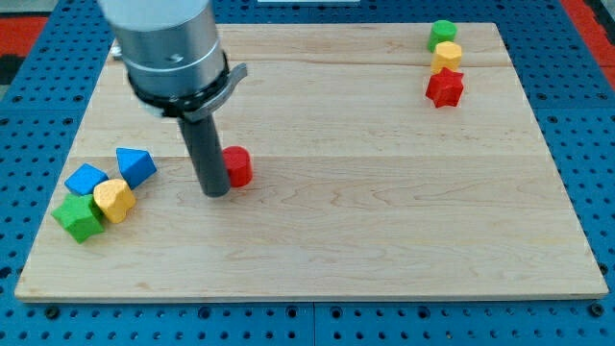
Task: Slide the red circle to the bottom of the red star
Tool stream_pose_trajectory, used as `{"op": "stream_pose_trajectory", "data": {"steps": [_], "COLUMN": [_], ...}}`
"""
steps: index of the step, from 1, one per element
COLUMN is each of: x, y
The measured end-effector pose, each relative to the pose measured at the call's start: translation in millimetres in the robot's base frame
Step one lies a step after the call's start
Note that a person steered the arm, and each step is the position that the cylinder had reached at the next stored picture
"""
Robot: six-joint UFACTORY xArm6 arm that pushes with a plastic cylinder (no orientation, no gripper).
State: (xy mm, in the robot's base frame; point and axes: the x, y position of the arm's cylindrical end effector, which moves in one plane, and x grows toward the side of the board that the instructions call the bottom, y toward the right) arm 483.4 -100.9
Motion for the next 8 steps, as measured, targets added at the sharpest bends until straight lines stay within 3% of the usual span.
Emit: {"op": "stream_pose_trajectory", "data": {"steps": [3, 8], "x": [-31.8, -73.1], "y": [-19.4, 111.8]}}
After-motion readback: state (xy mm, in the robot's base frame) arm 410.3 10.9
